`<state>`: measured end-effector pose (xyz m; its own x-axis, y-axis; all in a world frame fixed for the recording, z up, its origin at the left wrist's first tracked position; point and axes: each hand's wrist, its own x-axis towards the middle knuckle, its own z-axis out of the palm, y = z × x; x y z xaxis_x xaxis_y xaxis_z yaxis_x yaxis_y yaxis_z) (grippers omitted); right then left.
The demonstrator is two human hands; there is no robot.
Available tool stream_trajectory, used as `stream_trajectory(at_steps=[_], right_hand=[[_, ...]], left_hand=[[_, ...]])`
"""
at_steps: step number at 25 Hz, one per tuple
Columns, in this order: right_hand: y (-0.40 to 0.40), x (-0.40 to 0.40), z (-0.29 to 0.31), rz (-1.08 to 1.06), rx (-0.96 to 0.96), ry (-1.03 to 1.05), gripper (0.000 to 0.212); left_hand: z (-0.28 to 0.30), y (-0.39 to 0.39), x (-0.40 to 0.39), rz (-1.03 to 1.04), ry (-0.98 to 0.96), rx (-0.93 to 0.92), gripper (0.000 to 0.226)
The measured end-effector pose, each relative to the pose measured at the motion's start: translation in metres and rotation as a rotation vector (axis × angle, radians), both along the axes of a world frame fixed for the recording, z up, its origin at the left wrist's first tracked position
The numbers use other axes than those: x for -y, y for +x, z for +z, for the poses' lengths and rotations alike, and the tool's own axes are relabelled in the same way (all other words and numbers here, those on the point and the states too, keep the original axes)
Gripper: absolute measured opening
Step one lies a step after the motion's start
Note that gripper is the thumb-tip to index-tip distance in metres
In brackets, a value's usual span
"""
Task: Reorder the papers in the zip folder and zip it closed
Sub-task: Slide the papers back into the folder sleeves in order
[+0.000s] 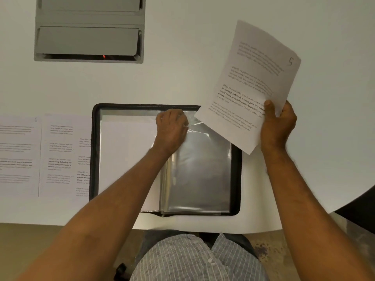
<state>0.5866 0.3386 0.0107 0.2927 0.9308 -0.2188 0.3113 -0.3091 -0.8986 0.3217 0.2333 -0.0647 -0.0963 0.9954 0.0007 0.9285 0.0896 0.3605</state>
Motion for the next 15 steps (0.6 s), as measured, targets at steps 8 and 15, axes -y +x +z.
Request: stream_trajectory(at_steps=[8,15], right_hand=[[-0.032,-0.019,-0.003,-0.129,-0.512,-0.251,0.036],[-0.066,-0.032,0.0,-0.101,-0.625,-0.34,0.051]], left_hand=[[0.034,-0.011,-0.022,-0.07,-0.227,0.133,0.013],[0.044,-0.008,-0.034,-0.091,-0.271,0.204,0.009]])
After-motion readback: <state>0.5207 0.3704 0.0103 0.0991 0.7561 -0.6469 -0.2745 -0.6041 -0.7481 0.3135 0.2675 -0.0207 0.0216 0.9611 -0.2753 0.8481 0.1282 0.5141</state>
